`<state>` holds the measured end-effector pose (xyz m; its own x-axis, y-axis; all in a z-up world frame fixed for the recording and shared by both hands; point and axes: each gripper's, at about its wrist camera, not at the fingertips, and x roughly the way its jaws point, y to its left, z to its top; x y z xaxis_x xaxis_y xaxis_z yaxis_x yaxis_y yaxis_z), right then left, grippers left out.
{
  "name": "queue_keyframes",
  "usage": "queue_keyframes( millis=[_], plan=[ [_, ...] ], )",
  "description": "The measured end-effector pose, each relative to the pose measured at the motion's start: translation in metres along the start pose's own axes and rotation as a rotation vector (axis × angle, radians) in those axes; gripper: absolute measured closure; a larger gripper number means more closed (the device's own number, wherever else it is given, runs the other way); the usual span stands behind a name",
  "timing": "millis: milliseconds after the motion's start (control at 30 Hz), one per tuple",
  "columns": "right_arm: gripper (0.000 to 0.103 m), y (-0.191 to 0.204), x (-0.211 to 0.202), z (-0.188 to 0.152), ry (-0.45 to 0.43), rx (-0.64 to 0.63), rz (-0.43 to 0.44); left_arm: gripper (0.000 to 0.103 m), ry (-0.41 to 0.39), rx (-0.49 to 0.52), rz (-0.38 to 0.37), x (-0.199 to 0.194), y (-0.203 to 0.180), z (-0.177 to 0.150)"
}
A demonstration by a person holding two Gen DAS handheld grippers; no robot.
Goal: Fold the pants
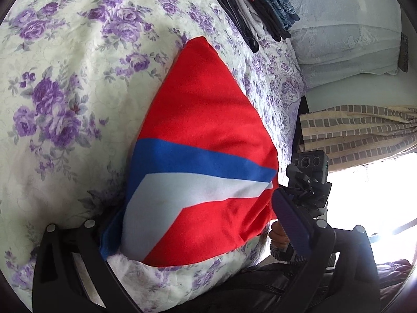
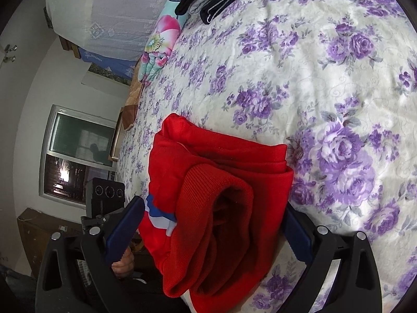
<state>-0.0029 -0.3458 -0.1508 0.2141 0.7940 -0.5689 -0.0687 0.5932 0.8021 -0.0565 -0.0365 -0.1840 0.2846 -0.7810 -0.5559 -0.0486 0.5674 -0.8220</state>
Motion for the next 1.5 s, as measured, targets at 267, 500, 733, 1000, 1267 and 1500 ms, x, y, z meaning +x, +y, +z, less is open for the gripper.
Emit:
queue_keyframes(
  millis=[267, 500, 733, 1000, 1267, 1500],
  plan=[
    [0.029, -0.011, -0.007, 0.004, 0.004, 0.086, 0.057, 0.050, -0.033, -0.070, 0.031, -0.016, 0.023, -0.005],
    [0.051, 0.003, -0.010, 0.000, -0.023, -0.001, -0.028, 0.045, 0.079, 0.056, 0.100, -0.003, 0.009, 0.009],
    [0.059, 0.060, -0.010, -0.006, -0.039, -0.327, -0.217, 0.062, 0.077, 0.221, 0.204, -0.003, -0.023, 0.007],
    [0.057, 0.041, 0.003, 0.001, -0.039, -0.277, -0.258, 0.052, 0.090, 0.146, 0.212, 0.009, -0.014, 0.012],
    [0.065, 0.107, 0.028, -0.035, -0.039, -0.747, -0.583, 0.073, 0.067, 0.405, 0.464, 0.015, -0.081, 0.000],
    [0.067, 0.100, 0.032, -0.033, -0.061, -0.765, -0.592, 0.073, 0.076, 0.425, 0.540, 0.023, -0.076, -0.001]
  ],
)
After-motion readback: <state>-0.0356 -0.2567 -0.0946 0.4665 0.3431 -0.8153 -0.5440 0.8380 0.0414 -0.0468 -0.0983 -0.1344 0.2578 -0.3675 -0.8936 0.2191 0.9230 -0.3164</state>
